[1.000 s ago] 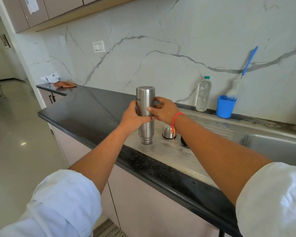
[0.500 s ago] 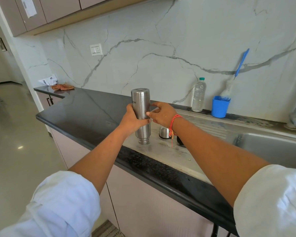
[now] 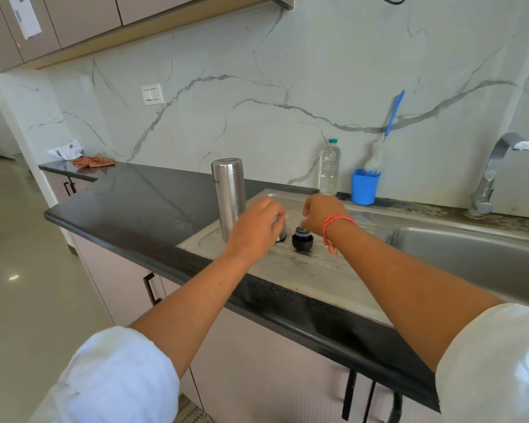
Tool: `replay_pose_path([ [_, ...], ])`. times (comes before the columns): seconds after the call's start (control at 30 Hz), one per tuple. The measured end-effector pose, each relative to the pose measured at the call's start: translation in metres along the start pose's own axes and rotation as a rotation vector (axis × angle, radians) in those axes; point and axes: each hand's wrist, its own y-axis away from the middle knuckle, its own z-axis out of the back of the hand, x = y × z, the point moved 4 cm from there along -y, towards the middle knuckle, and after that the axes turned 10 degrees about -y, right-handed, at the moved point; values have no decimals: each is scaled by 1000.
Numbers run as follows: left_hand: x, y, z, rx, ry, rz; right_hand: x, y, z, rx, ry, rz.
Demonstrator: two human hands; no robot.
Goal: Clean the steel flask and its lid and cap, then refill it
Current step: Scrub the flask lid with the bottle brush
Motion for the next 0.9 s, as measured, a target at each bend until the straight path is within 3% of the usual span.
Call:
replay_pose_path([
  [0.23, -9, -15, -69, 486, -15, 299, -32, 12, -23, 126, -67, 34],
  [0.43, -6, -18, -87, 595, 0, 337, -40, -4, -46, 163, -145, -27],
  [0.7, -9, -28, -101, 463, 92, 386, -64, -13, -42, 97, -347, -25],
  [0.8, -20, -39, -104, 364, 229, 426, -87, -13, -26, 90, -642, -58],
  [0.9, -46, -50, -110, 293, 516, 471, -112, -6, 4, 79, -1000, -129],
])
